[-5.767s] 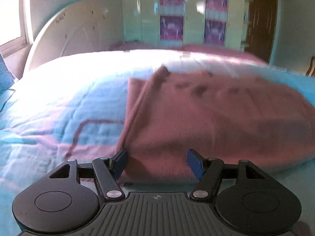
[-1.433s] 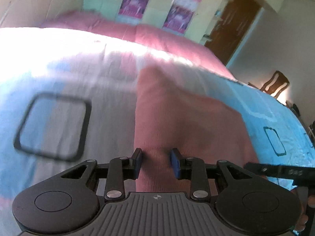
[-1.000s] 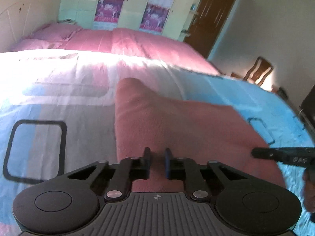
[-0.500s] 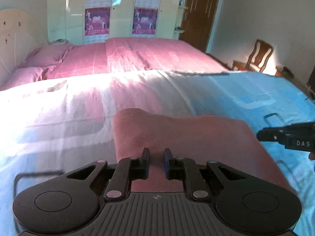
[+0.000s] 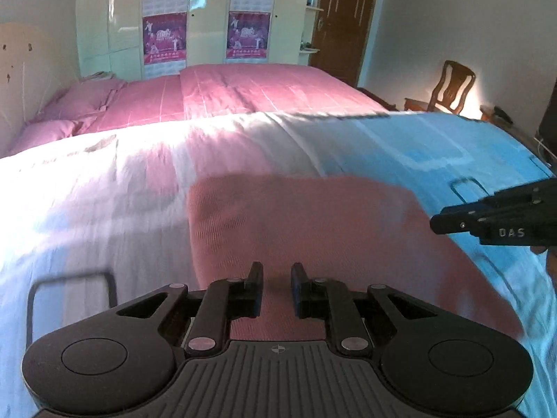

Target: Fold small clothes

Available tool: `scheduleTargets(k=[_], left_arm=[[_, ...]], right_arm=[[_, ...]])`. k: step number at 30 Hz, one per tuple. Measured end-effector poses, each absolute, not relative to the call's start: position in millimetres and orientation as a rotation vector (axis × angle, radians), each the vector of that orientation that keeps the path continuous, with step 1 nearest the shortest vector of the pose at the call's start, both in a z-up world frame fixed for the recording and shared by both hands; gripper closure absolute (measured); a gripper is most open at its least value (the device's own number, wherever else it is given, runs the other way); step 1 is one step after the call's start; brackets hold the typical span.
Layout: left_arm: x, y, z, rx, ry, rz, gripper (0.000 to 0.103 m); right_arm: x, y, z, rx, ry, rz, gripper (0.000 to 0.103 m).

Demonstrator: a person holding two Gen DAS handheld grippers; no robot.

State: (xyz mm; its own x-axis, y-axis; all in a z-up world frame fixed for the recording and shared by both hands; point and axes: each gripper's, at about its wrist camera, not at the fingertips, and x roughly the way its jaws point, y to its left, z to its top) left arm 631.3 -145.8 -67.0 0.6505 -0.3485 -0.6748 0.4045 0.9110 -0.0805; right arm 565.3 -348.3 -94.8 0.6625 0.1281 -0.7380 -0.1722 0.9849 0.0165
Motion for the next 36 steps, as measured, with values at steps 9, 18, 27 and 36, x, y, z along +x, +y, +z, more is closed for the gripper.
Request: scheduleTargets(k=[9, 18, 27, 36], left_arm=[[574, -144, -84, 0.072, 0.761, -0.424, 0.088], [524, -143, -74, 0.127, 0.786, -0.405, 0.088], [515, -142, -97, 0.104, 0.825, -0.368, 0.088], [511, -145, -96, 0.132, 0.828, -0.360, 0.088]], right_arm=[[498, -327, -126, -0.210, 0.916, 0.231, 0.091], [467, -323, -108, -0.216, 0.903, 0.204, 0.085], [461, -325, -127, -0.230, 0.937, 0.160, 0.086], [454, -329, -130, -0.216, 0.966, 0.114, 0.083]])
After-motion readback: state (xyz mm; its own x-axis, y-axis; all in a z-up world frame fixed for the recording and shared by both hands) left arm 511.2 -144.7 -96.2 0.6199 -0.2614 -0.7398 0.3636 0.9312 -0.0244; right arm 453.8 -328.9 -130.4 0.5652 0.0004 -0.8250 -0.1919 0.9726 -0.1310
